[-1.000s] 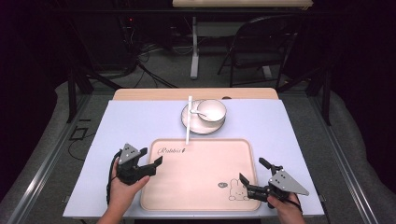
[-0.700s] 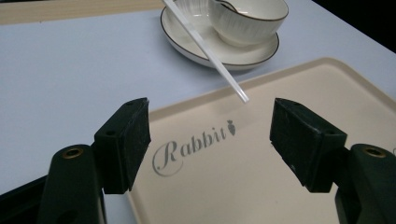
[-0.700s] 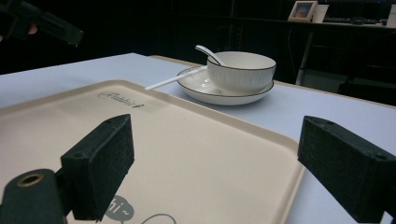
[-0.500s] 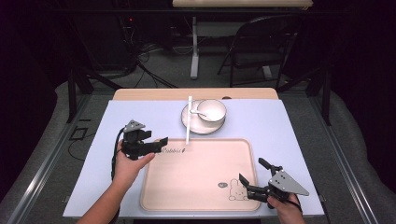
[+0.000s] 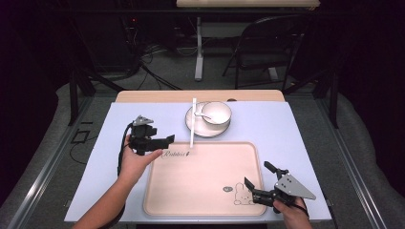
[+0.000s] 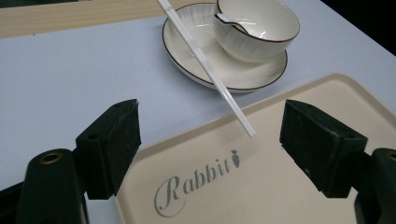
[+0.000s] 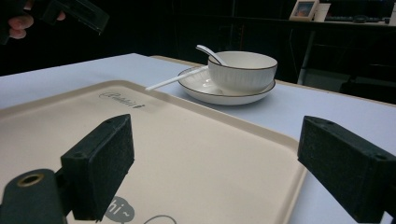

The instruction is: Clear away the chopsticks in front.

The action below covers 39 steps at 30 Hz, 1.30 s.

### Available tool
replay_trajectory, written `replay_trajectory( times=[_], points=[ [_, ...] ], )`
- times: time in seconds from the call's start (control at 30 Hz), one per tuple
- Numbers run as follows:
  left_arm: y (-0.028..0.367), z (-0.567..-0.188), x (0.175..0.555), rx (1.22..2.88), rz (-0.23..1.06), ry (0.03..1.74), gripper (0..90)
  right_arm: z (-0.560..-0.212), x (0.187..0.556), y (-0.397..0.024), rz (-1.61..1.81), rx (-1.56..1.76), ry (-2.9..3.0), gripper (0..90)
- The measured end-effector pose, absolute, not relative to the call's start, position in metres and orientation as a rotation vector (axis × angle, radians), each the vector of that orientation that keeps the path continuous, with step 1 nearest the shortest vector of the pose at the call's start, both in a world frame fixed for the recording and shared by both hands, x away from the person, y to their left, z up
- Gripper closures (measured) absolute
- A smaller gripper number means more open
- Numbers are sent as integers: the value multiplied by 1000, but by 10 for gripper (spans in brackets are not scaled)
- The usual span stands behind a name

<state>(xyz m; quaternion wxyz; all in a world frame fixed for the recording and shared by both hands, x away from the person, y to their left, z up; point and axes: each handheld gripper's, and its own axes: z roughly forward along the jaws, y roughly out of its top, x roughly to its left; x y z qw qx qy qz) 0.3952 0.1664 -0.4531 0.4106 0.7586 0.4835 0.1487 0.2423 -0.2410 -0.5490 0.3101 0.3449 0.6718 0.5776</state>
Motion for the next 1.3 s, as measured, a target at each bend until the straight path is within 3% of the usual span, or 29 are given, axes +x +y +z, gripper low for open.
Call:
replay_trajectory(
  times=[0.4,0.73,1.3],
  points=[
    [147,-439,433,1913,399,1281,325,-549,242,-243,1526,920,1766,99],
    [144,-443,463,1915,430,1373,482,-548,242,-243,1540,916,1768,99],
    [133,-469,493,1867,383,1443,521,-547,242,-245,1542,917,1770,99]
  ],
)
